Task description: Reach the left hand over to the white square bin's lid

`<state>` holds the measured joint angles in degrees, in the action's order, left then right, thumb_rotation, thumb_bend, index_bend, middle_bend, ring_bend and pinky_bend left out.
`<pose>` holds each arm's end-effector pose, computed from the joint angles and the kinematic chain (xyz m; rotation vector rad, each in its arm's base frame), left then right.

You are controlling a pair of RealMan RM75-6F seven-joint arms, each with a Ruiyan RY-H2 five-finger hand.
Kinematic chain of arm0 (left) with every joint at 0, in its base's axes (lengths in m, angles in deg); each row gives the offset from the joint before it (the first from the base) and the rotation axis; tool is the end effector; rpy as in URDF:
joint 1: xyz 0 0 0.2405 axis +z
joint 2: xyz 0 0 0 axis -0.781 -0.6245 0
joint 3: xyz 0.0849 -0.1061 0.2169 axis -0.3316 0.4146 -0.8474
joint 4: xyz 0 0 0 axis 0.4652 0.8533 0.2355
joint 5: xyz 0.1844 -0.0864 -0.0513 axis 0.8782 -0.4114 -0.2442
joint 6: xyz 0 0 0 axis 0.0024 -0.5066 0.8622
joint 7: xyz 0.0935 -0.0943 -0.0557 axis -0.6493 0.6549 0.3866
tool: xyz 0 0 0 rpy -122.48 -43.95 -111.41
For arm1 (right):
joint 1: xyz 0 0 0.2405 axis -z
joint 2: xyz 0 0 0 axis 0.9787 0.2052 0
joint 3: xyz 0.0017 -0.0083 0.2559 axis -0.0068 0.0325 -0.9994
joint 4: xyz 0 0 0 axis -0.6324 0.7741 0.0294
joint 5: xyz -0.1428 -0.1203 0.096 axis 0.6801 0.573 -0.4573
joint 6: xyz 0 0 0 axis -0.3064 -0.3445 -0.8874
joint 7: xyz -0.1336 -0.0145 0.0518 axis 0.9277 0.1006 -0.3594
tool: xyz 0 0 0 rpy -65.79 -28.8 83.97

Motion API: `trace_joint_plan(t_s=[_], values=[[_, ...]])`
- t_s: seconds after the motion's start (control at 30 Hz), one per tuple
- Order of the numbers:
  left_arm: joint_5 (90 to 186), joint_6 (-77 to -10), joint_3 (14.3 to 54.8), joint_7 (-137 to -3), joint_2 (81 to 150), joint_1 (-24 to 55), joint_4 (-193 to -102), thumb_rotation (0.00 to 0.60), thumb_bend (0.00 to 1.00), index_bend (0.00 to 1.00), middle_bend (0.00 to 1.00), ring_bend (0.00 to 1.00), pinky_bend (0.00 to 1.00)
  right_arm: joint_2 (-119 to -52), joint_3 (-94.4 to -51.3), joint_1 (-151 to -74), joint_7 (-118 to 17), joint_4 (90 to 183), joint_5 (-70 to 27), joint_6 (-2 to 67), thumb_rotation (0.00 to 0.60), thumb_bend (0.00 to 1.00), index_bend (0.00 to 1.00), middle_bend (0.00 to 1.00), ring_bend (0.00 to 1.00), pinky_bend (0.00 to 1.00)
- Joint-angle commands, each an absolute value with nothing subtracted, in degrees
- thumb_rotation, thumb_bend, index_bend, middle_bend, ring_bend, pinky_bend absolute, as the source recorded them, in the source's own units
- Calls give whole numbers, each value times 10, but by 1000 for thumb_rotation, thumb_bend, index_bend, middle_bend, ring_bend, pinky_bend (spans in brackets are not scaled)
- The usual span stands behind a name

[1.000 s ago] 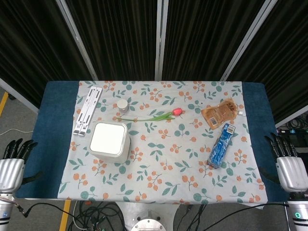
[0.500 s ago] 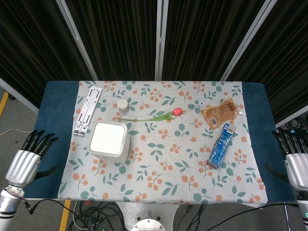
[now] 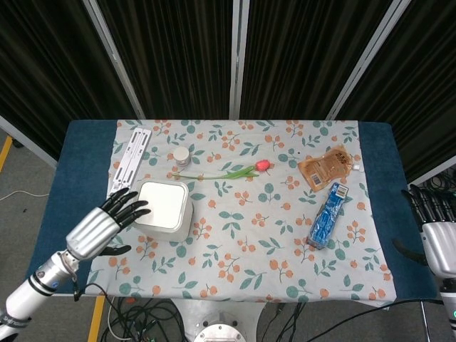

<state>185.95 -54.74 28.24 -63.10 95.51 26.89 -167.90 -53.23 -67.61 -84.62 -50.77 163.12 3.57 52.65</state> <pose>-0.2011 0.2451 0.1159 -2.0250 -0.6392 -1.2294 -0.2797 -0.1947 0.2138 1.4408 -0.8209 0.9377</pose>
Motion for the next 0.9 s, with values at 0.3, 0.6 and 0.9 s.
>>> trace_joint_plan(t_s=[0.3,0.6,0.9], values=[[1842,-478,273,-654,970,222,-1691,600,0,191,154,52,0,-541,-673,-850,-512,1620,30,516,600,123,0,0,0,0],[1816,-427,253,-671,986,203,-1694,600,0,217,180,78,5,-548,-671,-853,-524,1609,29,509,600,124,0,0,0,0],[1813,-504,266,-665,984,220,-1697,594,0,225,184,97,14,-549,-671,-849,-531,1604,27,514,600,124,0,0,0,0]])
